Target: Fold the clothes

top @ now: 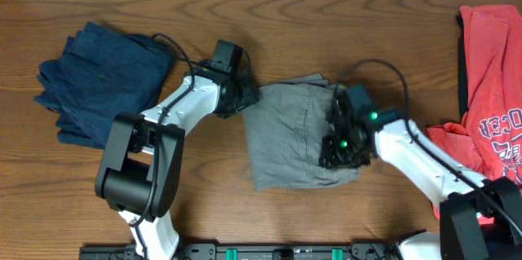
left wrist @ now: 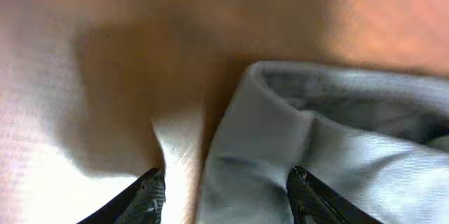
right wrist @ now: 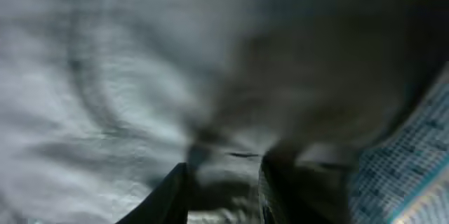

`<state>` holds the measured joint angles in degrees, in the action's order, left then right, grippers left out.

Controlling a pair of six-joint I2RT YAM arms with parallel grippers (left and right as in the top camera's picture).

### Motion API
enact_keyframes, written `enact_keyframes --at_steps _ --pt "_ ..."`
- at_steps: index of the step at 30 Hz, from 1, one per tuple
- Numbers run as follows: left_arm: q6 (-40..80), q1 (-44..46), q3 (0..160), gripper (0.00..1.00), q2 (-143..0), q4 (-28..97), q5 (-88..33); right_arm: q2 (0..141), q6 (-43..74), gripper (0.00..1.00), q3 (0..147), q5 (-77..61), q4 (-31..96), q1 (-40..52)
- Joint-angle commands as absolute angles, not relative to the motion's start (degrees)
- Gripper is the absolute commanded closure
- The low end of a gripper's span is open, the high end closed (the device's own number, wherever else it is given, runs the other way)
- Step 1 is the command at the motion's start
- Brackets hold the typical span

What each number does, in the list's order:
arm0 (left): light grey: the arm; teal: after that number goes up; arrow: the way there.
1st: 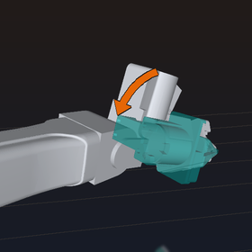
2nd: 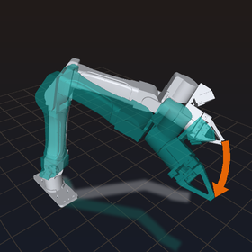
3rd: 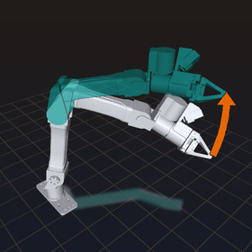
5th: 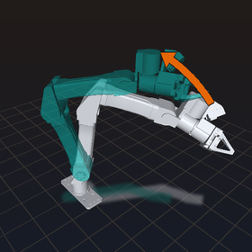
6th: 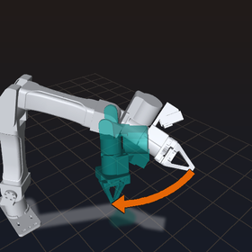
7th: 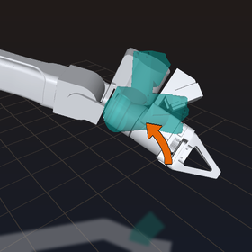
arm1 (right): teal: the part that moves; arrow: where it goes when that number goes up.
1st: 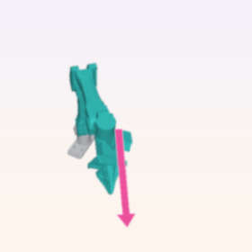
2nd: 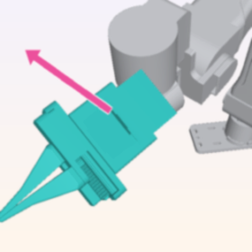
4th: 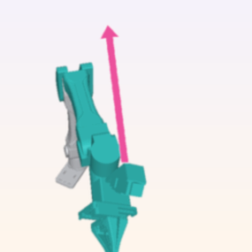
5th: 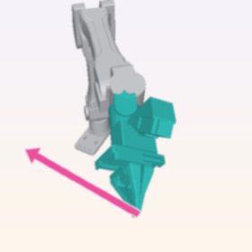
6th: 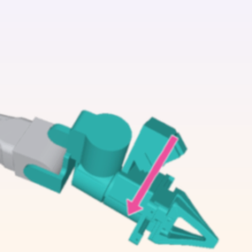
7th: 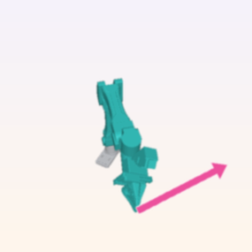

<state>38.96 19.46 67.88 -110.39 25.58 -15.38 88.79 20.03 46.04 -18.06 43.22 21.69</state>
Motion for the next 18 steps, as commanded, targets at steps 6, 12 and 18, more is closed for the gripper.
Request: enact_keyframes --at_steps 6,12,18 --pt "36.67 20.23 67.35 0.53 -113.14 48.77 -18.15 89.21 30.76 0.58 36.38 -2.0 26.96 17.85" --pt "36.62 21.52 67.35 0.68 -113.14 65.78 -19.07 89.21 23.03 0.5 36.56 4.36 7.4 13.85" --pt "34.24 21.78 67.4 0.75 -110.06 68.14 -19.0 88.95 18.02 0.42 41.56 -0.62 6.07 12.93"
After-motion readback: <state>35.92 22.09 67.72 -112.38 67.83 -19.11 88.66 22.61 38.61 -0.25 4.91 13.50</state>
